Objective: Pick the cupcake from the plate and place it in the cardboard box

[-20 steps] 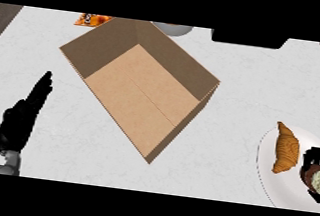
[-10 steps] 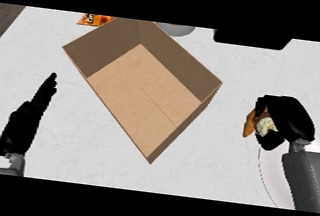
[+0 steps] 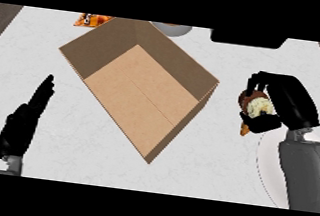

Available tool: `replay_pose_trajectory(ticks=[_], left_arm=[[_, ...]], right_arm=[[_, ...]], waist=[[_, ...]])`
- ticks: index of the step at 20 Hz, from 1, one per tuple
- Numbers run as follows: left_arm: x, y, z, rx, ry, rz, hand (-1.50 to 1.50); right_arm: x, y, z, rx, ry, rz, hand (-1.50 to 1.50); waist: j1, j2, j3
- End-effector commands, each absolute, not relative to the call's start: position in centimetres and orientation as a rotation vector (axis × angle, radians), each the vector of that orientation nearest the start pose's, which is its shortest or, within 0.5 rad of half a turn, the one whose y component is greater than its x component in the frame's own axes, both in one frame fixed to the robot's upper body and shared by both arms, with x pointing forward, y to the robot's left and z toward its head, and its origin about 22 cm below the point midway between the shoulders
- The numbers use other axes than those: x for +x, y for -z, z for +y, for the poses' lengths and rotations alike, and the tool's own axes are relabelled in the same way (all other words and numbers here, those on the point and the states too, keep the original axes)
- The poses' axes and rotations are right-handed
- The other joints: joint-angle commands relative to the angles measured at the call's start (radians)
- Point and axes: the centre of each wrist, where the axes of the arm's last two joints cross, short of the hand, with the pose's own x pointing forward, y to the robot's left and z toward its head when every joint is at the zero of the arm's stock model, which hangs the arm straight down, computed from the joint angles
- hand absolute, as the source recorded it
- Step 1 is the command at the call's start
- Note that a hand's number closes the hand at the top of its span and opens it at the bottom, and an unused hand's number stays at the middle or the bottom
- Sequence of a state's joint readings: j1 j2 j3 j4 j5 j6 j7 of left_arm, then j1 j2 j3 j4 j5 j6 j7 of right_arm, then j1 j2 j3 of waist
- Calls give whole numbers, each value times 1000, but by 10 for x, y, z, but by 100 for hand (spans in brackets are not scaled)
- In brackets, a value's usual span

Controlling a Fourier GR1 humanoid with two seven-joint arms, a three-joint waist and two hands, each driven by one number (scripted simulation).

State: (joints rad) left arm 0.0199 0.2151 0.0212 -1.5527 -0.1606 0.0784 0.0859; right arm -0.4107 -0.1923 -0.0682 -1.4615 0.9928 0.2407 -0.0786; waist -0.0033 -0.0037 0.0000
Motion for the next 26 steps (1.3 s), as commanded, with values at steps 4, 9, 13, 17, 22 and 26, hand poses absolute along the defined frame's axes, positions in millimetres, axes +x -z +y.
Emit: replay_pose_trajectory(ticks=[4, 9, 13, 17, 22, 26], left_arm=[[241, -6, 280, 408, 193, -1450, 0], [248, -3, 279, 390, 197, -1457, 0], [231, -11, 289, 373, 201, -1452, 0], [231, -2, 277, 382, 218, -1462, 0], [257, -27, 282, 363, 204, -1449, 0], [245, -5, 269, 354, 212, -1452, 0]], right_arm=[[326, -151, -220, -524, -964, -1885, 150], [319, -176, -159, -451, -971, -1941, 150], [312, -199, -125, -453, -928, -1909, 150], [341, -204, -93, -498, -960, -1868, 150], [360, -204, -54, -488, -1013, -1801, 150], [382, -174, -46, -462, -1069, -1740, 150]], waist=[[-1, 1, 0], [5, 3, 0], [14, 1, 0], [21, 5, -1], [23, 6, -1], [24, 7, 0]])
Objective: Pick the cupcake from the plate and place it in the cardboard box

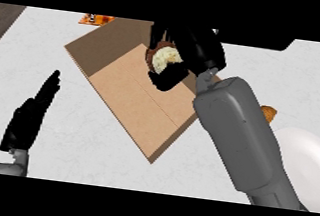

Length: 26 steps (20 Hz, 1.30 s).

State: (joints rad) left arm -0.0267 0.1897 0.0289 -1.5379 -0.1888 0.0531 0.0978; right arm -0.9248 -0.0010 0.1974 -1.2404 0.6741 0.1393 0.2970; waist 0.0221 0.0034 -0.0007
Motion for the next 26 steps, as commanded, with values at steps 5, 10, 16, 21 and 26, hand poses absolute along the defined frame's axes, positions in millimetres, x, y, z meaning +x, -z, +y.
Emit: replay_pose_trajectory(ticks=[5, 10, 16, 21, 26], left_arm=[[259, -12, 266, 331, 245, -1471, 0], [254, -3, 254, 343, 252, -1481, 0], [254, -5, 264, 314, 271, -1480, 0], [248, -13, 272, 312, 266, -1480, 0], [255, -20, 269, 333, 250, -1485, 0]], right_arm=[[398, -153, -16, -509, -1070, -1668, 150], [401, -138, -9, -515, -1024, -1527, -150], [413, -123, -14, -455, -965, -1561, -150], [415, -111, -30, -387, -669, -1689, -150], [424, -129, -38, -292, -380, -1760, -150]], waist=[[27, 7, 0], [41, 9, 0], [61, 15, 0], [67, 16, 1], [47, 14, 2]])
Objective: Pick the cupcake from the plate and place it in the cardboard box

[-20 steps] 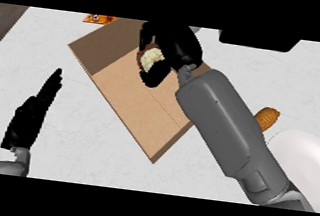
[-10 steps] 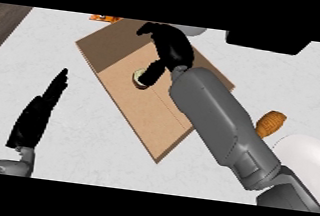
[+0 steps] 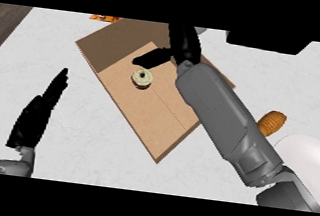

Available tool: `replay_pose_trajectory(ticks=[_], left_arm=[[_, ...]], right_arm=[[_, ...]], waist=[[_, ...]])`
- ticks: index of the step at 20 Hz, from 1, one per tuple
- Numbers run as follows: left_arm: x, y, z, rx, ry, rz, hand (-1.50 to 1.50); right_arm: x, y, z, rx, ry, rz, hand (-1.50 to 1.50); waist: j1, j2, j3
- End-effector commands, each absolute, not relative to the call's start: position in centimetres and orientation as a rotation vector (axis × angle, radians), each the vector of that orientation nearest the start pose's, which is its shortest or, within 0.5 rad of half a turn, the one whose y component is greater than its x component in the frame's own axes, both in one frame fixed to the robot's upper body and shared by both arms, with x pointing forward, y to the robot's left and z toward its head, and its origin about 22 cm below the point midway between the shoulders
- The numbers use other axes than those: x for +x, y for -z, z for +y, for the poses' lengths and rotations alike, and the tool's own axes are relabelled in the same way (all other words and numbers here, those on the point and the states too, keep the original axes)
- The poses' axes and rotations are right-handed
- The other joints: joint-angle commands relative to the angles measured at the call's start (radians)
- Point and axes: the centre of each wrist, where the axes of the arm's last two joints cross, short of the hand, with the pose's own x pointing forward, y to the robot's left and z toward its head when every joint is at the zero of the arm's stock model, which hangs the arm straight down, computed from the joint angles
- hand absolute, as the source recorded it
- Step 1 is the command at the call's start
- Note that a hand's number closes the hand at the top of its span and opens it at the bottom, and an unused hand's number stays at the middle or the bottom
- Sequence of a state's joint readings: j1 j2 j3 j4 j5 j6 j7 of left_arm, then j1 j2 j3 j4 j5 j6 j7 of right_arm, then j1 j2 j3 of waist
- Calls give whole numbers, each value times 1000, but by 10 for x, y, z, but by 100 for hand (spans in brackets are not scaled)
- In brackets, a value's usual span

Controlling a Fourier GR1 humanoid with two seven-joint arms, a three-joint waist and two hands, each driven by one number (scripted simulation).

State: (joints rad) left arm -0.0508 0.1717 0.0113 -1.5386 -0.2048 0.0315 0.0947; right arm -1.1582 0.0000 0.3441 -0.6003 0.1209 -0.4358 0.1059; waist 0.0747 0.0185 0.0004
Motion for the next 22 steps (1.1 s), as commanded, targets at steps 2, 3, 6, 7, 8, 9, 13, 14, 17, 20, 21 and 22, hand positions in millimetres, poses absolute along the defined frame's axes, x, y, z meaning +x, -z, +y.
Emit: replay_pose_trajectory(ticks=[2, 3, 6, 7, 8, 9, 13, 14, 17, 20, 21, 22], left_arm=[[259, -10, 272, 354, 232, -1477, 0], [254, -12, 272, 371, 230, -1485, 0], [262, -17, 271, 357, 219, -1471, 0], [245, -9, 282, 366, 214, -1451, 0], [243, -16, 295, 348, 224, -1462, 0], [243, -28, 289, 364, 210, -1457, 0], [240, -6, 282, 377, 217, -1453, 0], [241, -3, 294, 381, 214, -1453, 0], [246, -10, 280, 361, 212, -1462, 0], [251, -29, 289, 339, 212, -1459, 0], [245, -23, 291, 378, 200, -1452, 0], [247, -15, 286, 356, 217, -1451, 0]], right_arm=[[423, -128, -43, -203, -316, -1770, -150], [437, -132, -69, -192, -241, -1780, -150], [447, -145, -97, -166, -128, -1796, -150], [444, -130, -92, -213, -108, -1796, -150], [449, -136, -111, -195, -86, -1776, -150], [448, -122, -119, -276, -64, -1768, -150], [455, -126, -194, -289, 31, -1771, -150], [453, -121, -222, -274, 40, -1776, -150], [454, -119, -253, -252, 55, -1798, -150], [448, -131, -305, -242, -12, -1798, -150], [440, -126, -329, -235, -10, -1807, -150], [443, -128, -331, -236, -19, -1820, -150]], waist=[[-31, -6, 0], [-29, 0, 1], [-52, -7, 1], [-46, -10, 0], [-49, -12, 0], [-52, -15, 0], [-65, -13, 0], [-66, -11, 0], [-56, -10, 0], [-55, -11, 1], [-57, -11, 1], [-48, -7, 1]])
